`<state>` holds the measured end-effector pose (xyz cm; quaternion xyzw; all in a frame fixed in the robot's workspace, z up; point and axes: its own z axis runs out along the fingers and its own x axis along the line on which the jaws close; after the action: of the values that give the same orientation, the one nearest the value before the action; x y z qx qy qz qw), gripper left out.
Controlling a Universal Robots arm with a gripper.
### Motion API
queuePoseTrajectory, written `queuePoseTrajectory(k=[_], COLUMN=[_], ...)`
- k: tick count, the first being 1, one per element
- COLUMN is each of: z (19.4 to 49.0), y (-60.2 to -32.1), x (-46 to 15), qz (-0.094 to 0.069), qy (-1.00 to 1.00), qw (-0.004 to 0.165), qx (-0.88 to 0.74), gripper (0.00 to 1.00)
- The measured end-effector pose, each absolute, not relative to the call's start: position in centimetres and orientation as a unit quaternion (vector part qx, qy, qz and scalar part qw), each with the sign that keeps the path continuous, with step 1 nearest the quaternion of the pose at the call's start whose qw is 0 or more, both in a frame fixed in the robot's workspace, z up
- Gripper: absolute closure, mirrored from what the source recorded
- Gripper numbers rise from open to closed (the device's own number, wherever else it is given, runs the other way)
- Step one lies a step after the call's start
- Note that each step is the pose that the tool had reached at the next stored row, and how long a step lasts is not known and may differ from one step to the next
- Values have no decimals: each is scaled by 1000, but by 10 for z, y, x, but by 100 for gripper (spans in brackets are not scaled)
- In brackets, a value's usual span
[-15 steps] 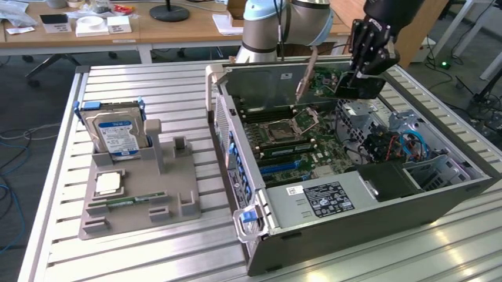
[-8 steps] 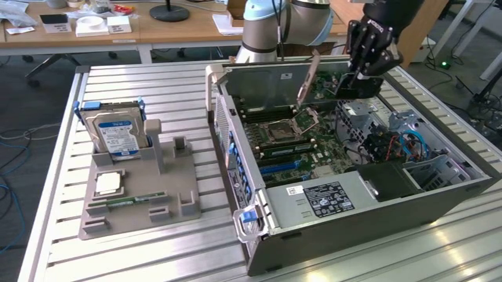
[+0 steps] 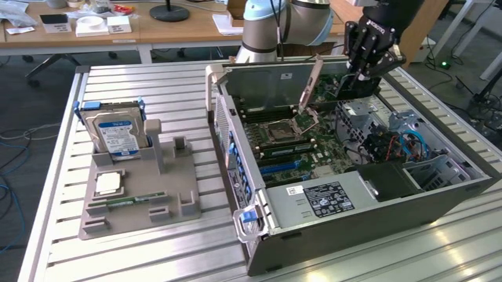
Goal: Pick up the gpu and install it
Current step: 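Insert the gpu into the slot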
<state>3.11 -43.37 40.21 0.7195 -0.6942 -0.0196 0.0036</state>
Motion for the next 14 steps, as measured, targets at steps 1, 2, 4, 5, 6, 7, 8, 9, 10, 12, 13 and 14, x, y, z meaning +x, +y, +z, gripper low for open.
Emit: queuePoseTrajectory(k=[1,2,4,5,6,7,8,9,10,12,13,14], z=[402,402,402,401,401,400,399,398,397,395,394,393], y=[-434,-434,-434,-434,-434,-434,-434,-434,-434,-434,-434,-434], x=[31,31,31,31,30,29,27,26,24,19,17,16], qz=[-20,-20,-19,-18,-15,-12,-10,-7,-5,-3,-3,-3], qy=[-694,-694,-694,-694,-694,-694,-694,-694,-694,-694,-696,-699], qw=[4,4,3,2,-1,-3,-6,-9,-11,-12,-12,-12], qx=[720,720,720,720,720,720,720,720,720,720,718,715], gripper=[74,74,74,74,74,74,74,74,74,74,74,74])
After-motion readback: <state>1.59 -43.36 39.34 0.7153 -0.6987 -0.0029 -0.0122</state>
